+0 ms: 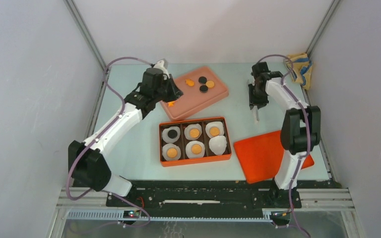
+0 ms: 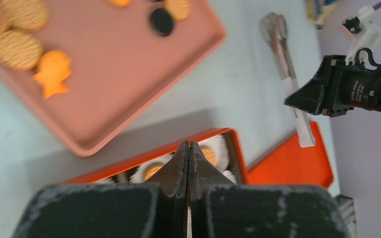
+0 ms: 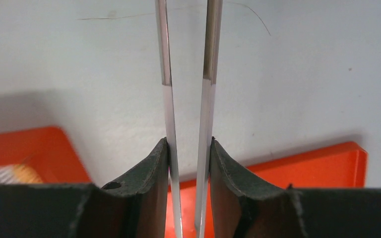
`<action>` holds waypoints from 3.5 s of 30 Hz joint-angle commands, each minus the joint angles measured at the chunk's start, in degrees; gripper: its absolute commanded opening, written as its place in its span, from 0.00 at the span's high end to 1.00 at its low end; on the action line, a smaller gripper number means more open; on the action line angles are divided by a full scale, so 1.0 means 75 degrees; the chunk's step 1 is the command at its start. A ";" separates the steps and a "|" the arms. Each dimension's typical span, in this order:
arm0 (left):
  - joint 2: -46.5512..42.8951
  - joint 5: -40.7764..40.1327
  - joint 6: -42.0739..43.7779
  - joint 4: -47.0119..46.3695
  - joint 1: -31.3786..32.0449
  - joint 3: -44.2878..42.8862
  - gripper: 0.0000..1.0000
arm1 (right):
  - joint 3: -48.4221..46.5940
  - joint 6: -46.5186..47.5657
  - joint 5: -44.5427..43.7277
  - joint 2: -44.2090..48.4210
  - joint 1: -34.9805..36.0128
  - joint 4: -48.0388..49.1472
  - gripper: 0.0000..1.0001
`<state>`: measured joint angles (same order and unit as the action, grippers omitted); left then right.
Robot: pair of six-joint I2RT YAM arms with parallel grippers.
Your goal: Pack the cookies
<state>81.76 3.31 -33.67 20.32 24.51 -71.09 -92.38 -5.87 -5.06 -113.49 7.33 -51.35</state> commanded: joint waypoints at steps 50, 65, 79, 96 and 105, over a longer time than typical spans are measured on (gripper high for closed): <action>-0.1413 -0.1054 0.0965 -0.0077 0.0693 -0.0949 0.96 | -0.0232 0.0476 -0.0565 0.2526 0.3675 0.0994 0.76; -0.2999 -0.1639 0.1005 0.0360 0.0693 0.0687 0.96 | -0.1252 0.0109 -0.1270 0.0332 0.3480 0.1353 0.59; -0.3073 -0.1671 0.1040 0.0361 0.0693 0.0754 0.96 | -0.1806 -0.0279 -0.0253 -0.0454 0.3128 0.1318 0.54; -0.3170 -0.1659 0.0969 0.0274 0.0693 0.0935 0.96 | -0.1900 -0.0437 -0.0507 0.0221 0.3163 0.0951 0.81; -0.3202 -0.1716 0.0854 0.0221 0.0693 0.1188 0.98 | 0.0292 -0.0727 -0.0410 0.3733 0.3680 0.0539 0.85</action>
<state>58.85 -8.88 -26.98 23.66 29.65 -64.05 -93.58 -9.04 -7.66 -99.39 32.56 -46.68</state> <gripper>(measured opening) 0.026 0.400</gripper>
